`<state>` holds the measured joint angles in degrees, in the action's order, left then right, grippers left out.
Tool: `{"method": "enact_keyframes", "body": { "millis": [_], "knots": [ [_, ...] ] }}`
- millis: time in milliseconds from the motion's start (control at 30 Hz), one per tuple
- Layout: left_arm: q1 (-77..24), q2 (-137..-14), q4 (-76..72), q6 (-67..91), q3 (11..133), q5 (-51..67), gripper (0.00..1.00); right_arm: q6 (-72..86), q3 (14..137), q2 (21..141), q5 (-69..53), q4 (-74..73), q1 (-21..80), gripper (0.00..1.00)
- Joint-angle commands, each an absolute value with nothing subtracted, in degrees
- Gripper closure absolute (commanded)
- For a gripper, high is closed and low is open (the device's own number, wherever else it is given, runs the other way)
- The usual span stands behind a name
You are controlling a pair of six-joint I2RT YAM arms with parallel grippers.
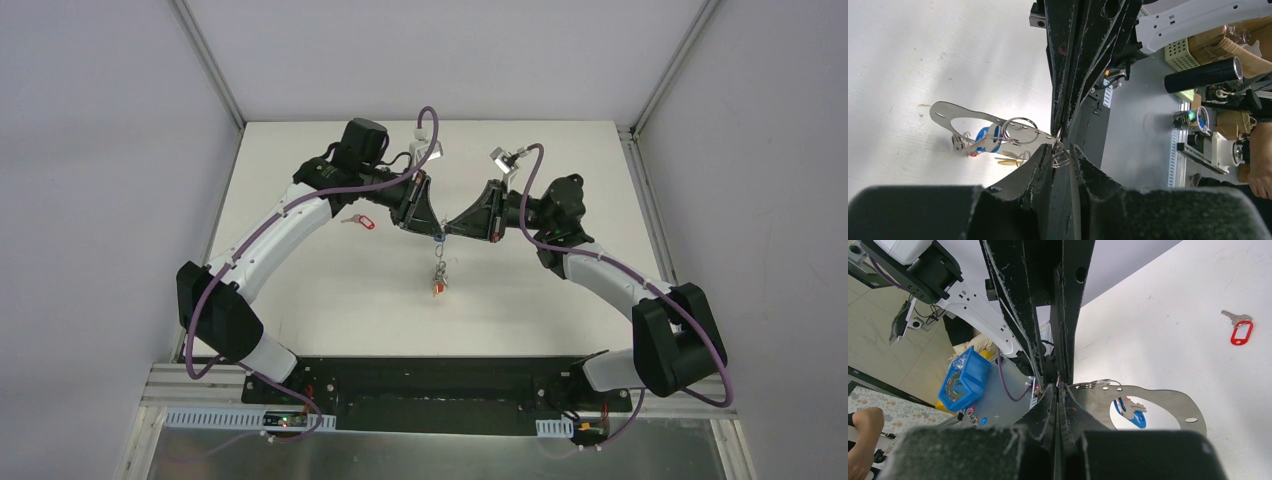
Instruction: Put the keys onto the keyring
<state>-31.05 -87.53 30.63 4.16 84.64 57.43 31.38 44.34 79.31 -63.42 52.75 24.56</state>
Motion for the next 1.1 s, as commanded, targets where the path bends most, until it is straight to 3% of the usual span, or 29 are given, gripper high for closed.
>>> {"method": "enact_keyframes", "body": {
  "millis": [0, 567, 733, 867, 933, 1067],
  "knots": [
    [-30.8, -85.9, 28.4, 5.5, 84.4, 60.1, 0.82, 32.0, 44.7, 78.7, -63.0, 57.2, 24.3, 1.00],
    [-30.8, -88.3, 27.8, 7.1, 86.4, 60.6, 0.86, 32.2, 44.6, 79.0, -63.5, 57.2, 24.3, 1.00],
    [-30.8, -88.2, 27.8, 7.0, 86.4, 60.6, 1.00, 31.7, 44.5, 79.0, -63.5, 56.8, 24.3, 1.00],
    [-30.8, -87.9, 28.7, 6.5, 86.4, 59.8, 1.00, 31.1, 44.6, 79.1, -63.5, 56.4, 24.3, 1.00],
    [-30.8, -87.6, 31.3, 4.1, 87.0, 58.9, 1.00, 29.5, 45.1, 78.6, -63.4, 54.6, 24.2, 0.92],
    [-30.6, -85.5, 37.2, -3.1, 87.9, 56.6, 1.00, 27.0, 46.5, 77.4, -62.3, 50.0, 22.6, 0.60]
  ]
}}
